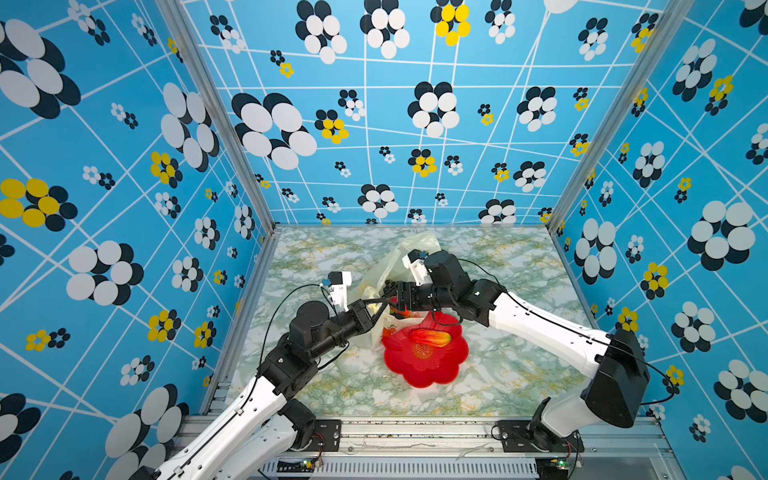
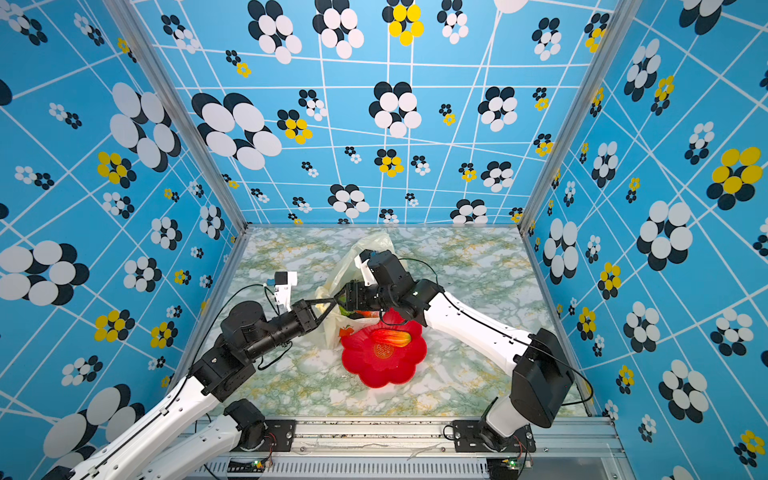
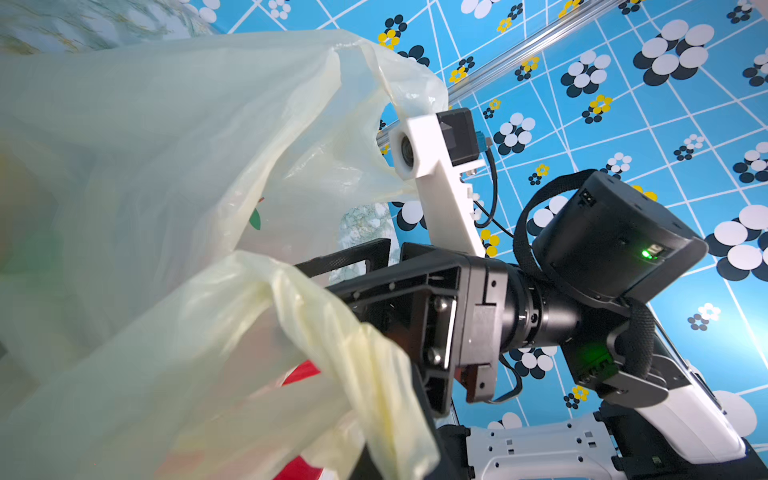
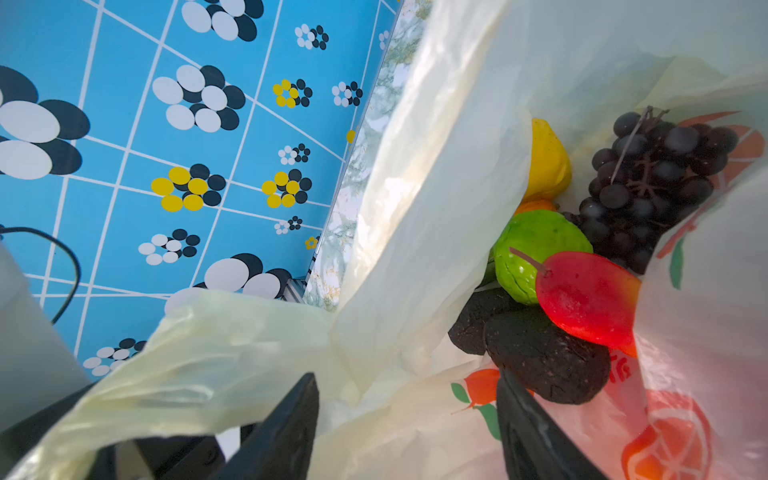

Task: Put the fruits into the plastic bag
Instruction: 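Lower the mango into the bag and open the right gripper, then withdraw the right gripper up out of the bag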

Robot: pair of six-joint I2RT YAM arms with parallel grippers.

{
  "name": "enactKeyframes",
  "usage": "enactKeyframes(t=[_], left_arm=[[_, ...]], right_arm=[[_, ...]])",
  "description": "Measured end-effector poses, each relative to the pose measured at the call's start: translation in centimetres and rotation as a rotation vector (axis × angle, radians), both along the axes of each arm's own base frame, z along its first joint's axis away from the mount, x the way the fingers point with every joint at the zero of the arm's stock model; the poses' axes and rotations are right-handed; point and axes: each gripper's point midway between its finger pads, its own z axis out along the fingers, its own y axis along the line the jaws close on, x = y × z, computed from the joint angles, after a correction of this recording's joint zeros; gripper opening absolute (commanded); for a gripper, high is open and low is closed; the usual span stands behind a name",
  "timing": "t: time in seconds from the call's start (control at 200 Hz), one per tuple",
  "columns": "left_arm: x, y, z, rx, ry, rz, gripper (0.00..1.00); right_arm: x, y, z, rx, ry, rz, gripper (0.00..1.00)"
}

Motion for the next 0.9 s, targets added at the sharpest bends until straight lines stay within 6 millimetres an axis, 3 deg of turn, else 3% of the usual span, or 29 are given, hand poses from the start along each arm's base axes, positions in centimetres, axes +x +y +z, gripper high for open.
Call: enactKeyframes(t=[0.265, 0.595, 0.75, 0.795, 0.845, 0.9], left_arm=[[1.0, -0.4, -0.9, -0.045, 0.071, 0.019, 0.00], [1.9, 0.6, -1.3, -0.043, 0.089, 0.103, 0.00], [2.1, 1.7, -1.8, -0.025, 0.104, 0.163, 0.00], [2.1, 2.1, -1.9, -0.020, 0.107, 0.181, 0.00], [2.1, 2.4, -1.9, -0.017, 0.108, 0.198, 0.00], [2.2, 2.8, -2.0, -0.013, 0.111, 0.219, 0.00]], right_arm=[[0.0, -1.0, 0.7, 0.015, -0.091, 0.022, 0.70], [-0.7, -2.2, 6.5, 0.071, -0.369, 0.094, 0.76], [-1.8, -3.6, 7.6, 0.071, -0.497, 0.121, 0.82], [-2.1, -4.0, 7.6, 0.060, -0.527, 0.127, 0.87], [-2.2, -4.6, 7.6, 0.044, -0.568, 0.126, 0.99], [-2.5, -5.4, 7.2, 0.018, -0.606, 0.122, 0.99]])
